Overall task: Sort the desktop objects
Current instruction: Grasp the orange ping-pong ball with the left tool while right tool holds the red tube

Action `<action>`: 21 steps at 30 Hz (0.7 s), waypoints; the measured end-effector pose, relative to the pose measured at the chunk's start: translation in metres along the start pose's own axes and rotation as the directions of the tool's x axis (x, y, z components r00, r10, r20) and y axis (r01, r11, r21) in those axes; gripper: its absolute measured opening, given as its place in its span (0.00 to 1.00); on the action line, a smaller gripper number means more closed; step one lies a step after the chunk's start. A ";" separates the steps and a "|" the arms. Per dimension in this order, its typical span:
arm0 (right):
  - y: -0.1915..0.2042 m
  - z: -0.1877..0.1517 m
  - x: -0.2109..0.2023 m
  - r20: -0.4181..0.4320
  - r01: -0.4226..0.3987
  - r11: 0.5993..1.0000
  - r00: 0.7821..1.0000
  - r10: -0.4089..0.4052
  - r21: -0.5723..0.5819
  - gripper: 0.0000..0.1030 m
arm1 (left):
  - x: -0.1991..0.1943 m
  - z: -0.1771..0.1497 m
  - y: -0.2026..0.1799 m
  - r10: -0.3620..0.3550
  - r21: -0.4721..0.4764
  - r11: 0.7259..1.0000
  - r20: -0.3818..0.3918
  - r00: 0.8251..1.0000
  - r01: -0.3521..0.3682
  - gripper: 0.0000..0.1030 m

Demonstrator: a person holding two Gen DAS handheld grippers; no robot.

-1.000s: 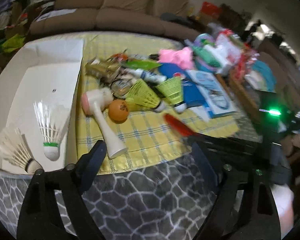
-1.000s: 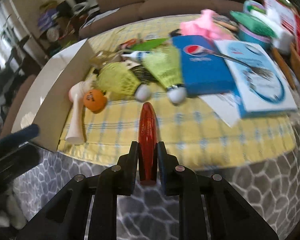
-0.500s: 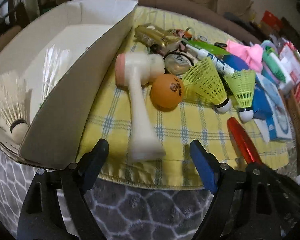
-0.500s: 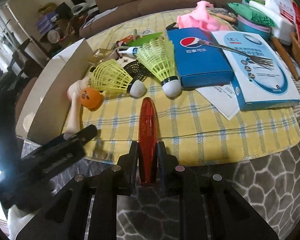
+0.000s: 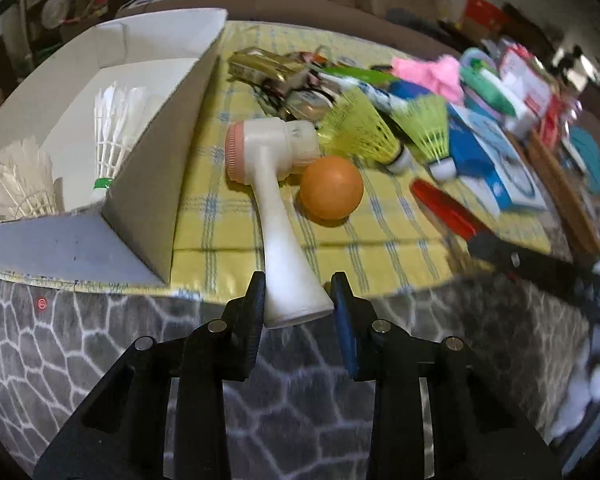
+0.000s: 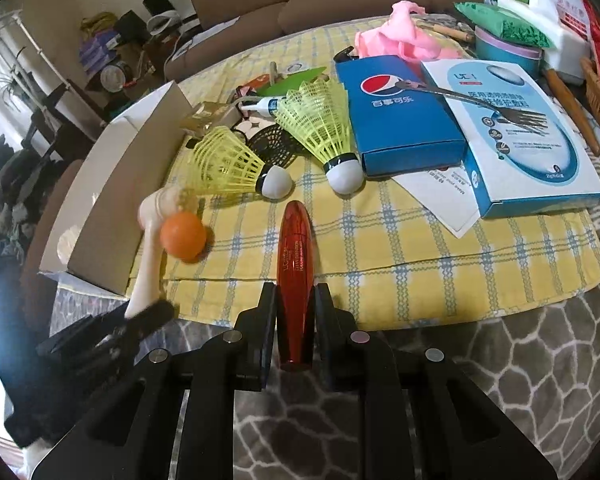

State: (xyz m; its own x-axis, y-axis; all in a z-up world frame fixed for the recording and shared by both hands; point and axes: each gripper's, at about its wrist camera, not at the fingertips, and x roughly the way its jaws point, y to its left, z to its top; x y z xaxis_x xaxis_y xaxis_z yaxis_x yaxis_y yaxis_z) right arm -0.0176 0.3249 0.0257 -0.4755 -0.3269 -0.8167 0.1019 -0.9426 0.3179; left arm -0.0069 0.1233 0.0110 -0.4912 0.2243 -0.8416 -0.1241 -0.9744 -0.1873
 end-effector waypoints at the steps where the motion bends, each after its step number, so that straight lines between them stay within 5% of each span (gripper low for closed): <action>1: 0.001 0.000 0.001 -0.003 0.006 1.000 1.000 -0.006 -0.005 0.18 | 0.000 0.000 -0.002 0.001 0.007 1.000 -0.003 1.000 -0.001 0.29; 7: 0.000 -0.003 0.010 -0.029 0.031 0.999 0.999 -0.032 -0.008 0.18 | 0.003 0.007 -0.008 0.001 0.041 0.999 -0.012 1.000 -0.001 0.33; 10: -0.004 -0.003 0.012 -0.033 0.037 0.999 0.999 -0.037 -0.001 0.18 | 0.006 0.014 -0.012 0.059 0.068 0.996 0.001 0.998 -0.059 0.37; 14: -0.005 -0.001 0.013 -0.039 0.043 0.999 0.998 -0.043 -0.003 0.18 | -0.011 0.008 -0.010 0.076 0.056 0.995 0.083 0.994 -0.081 0.80; 21: -0.002 0.002 0.018 -0.039 0.053 0.999 0.998 -0.053 -0.011 0.21 | -0.031 0.006 -0.046 0.110 0.249 0.952 0.269 0.957 -0.179 0.85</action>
State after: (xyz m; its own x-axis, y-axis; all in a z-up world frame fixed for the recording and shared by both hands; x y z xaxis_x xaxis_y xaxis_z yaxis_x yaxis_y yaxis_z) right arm -0.0284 0.3216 0.0117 -0.4462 -0.2785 -0.8505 0.0862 -0.9593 0.2689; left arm 0.0092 0.1610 0.0489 -0.7157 0.1110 -0.6896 -0.2450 -0.9644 0.0990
